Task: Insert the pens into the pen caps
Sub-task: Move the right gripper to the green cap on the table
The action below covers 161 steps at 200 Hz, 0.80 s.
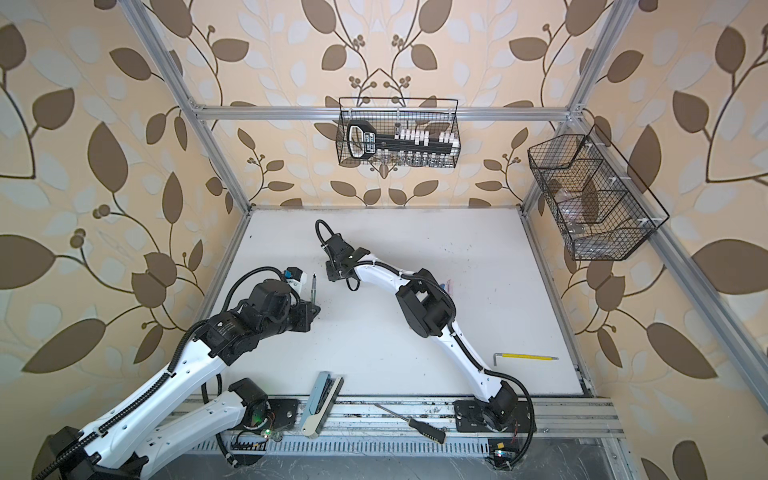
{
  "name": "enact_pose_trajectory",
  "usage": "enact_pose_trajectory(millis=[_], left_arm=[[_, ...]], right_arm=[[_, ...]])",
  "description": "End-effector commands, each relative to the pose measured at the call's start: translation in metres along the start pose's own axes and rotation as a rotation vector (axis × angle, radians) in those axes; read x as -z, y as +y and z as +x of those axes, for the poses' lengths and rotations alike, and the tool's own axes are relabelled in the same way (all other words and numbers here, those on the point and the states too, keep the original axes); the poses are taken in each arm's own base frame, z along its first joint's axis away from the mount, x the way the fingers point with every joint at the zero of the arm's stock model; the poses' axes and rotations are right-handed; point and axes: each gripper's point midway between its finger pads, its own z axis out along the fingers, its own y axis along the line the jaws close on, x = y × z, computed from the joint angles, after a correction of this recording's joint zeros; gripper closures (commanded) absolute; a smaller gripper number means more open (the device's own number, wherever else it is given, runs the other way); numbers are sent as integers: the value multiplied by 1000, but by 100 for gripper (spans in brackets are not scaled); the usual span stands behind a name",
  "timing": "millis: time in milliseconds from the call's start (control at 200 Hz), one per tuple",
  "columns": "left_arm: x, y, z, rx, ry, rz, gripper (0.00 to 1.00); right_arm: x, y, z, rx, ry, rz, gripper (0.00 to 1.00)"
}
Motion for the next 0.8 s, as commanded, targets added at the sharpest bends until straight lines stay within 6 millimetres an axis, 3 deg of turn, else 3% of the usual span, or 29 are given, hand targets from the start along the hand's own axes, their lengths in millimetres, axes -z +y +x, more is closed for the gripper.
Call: enact_pose_trajectory(millis=[0,225,325,465,675,800], left_arm=[[10,-7,-16,-18,-50,20,93],[7,-8,-14,-17,-45,29,93],[5,-12,-14,-23,-44,52,93],[-2,-24,-10,-42,-35,130,93],[-33,-62,10,-143,19,388,95],[-49,-71,20,-229,67,416,99]], right_arm=[[-3,-23,31,48,143,65,70],[22,-33,41,65,209,-3,79],[40,-34,44,54,208,-56,84],[70,-47,62,56,245,-43,87],[111,-77,98,25,263,6,74],[138,-83,100,-19,226,-61,66]])
